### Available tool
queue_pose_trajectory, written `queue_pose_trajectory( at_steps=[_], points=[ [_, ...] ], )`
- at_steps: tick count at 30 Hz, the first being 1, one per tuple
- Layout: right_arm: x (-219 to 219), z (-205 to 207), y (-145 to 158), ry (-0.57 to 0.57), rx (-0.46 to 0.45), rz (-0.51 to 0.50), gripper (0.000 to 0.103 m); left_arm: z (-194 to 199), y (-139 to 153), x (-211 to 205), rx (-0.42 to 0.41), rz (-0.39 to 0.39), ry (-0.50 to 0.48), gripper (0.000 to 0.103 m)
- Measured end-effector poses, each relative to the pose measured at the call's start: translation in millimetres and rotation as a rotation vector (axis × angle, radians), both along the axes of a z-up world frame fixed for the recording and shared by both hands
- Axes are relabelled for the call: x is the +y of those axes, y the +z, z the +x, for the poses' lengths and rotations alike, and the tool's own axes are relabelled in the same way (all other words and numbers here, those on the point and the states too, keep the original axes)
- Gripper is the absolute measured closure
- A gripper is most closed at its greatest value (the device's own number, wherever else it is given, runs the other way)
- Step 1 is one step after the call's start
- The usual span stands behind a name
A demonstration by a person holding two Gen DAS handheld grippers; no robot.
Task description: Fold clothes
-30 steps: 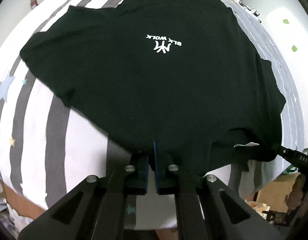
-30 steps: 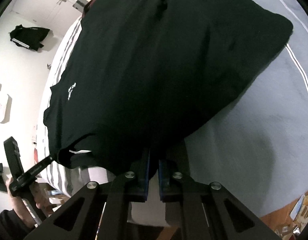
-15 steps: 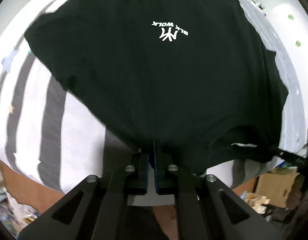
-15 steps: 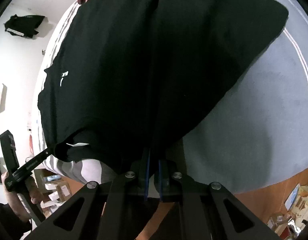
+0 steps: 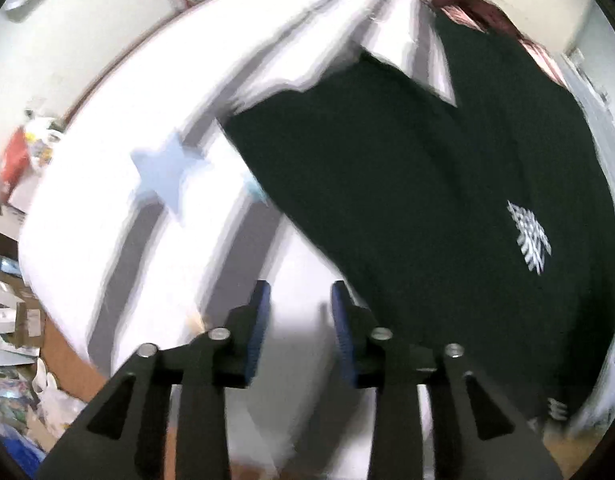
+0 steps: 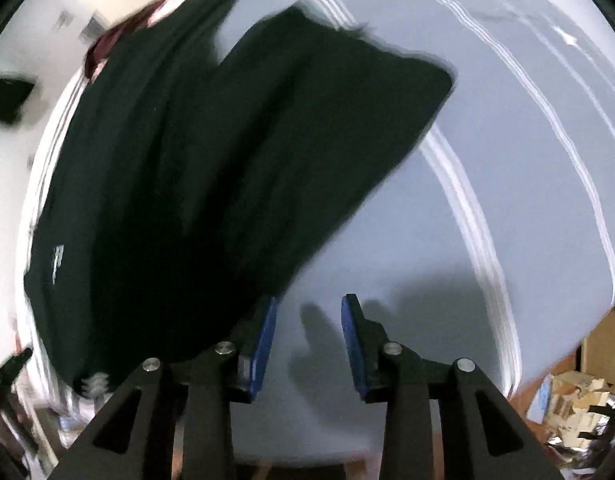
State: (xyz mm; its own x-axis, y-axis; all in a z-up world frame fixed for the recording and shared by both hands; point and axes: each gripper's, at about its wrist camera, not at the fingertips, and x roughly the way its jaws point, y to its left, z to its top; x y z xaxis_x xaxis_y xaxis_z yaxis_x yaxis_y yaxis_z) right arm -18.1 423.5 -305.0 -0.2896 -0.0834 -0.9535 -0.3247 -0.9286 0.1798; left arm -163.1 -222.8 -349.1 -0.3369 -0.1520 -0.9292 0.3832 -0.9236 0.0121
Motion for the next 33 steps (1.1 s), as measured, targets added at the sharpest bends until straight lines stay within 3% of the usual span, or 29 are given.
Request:
queue_pose_trajectory(
  at_steps=[3,5,9,17,18,20,28,33],
  points=[
    [25.6,-37.8,-5.8,-0.066,0.04,0.063,0.072,-31.7,-8.0,-39.7,0.061,-0.043,0.079,0.064],
    [39.3,-61.3,-10.2,-0.105,0.059,0.09,0.072,-82.3,-7.2,-31.3,0.081,-0.07,0.08,0.063],
    [62.1,-86.7,-16.2,-0.114,0.064,0.106,0.071,-111.6,-8.6,-20.5,0.067,-0.104,0.039,0.059],
    [57.9,-105.5,-34.5,-0.093,0.049,0.072,0.064,-112.4,-44.2,-25.6,-0.024,-0.109,0.035,0.062],
    [57.5,-105.9,-36.4,-0.098,0.046,0.072,0.064,-114.7,-45.0,-23.2,-0.033,-0.117,0.009,0.069],
    [59.0,-106.5,-38.3,-0.111,0.047,0.064,0.064,-117.7,-42.5,-19.5,-0.052,-0.139,-0.016,0.097],
    [70.7,-119.1,-38.1,-0.128,0.04,0.059,0.064,-88.5,0.6,-40.4,-0.022,-0.142,0.027,0.099],
    [86.2,-125.9,-39.5,-0.188,0.05,0.054,0.064,-88.7,-13.8,-54.5,-0.058,-0.144,0.023,0.099]
  ],
)
